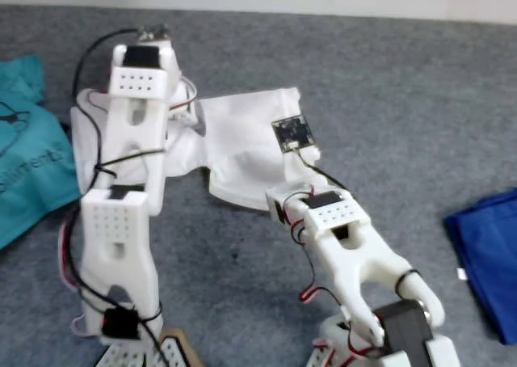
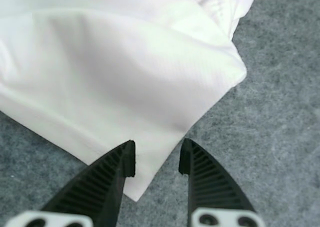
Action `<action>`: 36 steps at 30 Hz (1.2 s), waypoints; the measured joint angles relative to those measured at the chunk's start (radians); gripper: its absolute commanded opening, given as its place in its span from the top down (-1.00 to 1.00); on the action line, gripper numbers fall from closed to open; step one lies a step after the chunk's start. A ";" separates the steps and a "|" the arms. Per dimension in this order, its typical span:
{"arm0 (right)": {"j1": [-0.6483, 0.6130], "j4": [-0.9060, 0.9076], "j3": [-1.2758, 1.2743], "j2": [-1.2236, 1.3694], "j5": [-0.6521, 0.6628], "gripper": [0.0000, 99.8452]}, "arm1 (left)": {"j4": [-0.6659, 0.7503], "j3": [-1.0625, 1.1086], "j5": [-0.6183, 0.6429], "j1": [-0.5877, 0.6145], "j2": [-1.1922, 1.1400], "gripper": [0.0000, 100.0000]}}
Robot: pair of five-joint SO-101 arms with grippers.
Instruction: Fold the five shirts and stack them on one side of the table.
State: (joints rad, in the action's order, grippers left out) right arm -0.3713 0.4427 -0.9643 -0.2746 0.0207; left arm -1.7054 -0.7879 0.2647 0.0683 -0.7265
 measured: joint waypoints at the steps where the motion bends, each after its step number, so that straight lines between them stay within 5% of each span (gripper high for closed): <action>1: 0.000 0.000 0.000 0.000 0.000 0.69 | 0.041 0.068 0.000 0.008 0.020 0.47; 7: -0.029 0.055 0.000 0.000 -0.011 0.69 | 0.279 0.350 0.002 0.029 0.044 0.47; 18: -0.038 0.077 0.000 0.000 -0.034 0.69 | 0.606 0.540 0.000 0.077 0.081 0.47; 23: -0.014 0.071 0.000 0.000 -0.034 0.71 | 0.641 0.549 0.000 0.081 0.083 0.47; 27: 0.012 0.060 0.000 0.000 -0.034 0.98 | 0.644 0.549 0.000 0.081 0.083 0.47; 36: 0.014 0.038 0.000 0.000 -0.034 0.98 | 0.644 0.549 0.000 0.081 0.083 0.47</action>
State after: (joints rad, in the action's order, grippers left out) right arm -0.3575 0.4810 -0.9643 -0.2746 -0.0130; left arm -1.0610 -0.2386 0.2647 0.1496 -0.6437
